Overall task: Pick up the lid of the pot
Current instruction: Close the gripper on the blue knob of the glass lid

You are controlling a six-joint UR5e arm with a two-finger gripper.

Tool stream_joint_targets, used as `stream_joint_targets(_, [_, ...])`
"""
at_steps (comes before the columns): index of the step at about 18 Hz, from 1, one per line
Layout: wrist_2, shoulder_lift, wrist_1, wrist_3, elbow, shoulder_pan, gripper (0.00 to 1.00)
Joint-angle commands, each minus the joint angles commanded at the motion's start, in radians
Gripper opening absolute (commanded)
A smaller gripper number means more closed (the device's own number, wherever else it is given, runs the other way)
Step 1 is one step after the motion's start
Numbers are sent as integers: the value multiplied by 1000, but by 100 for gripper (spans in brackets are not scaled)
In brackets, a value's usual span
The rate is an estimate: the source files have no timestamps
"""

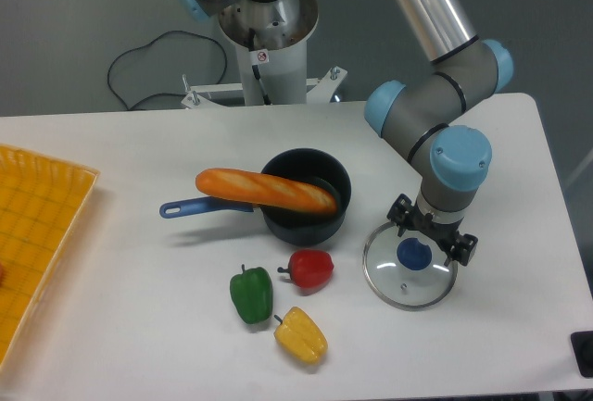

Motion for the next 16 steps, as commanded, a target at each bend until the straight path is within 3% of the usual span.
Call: stream_joint_targets(16, [0,-17,0,-2,0,-18,100])
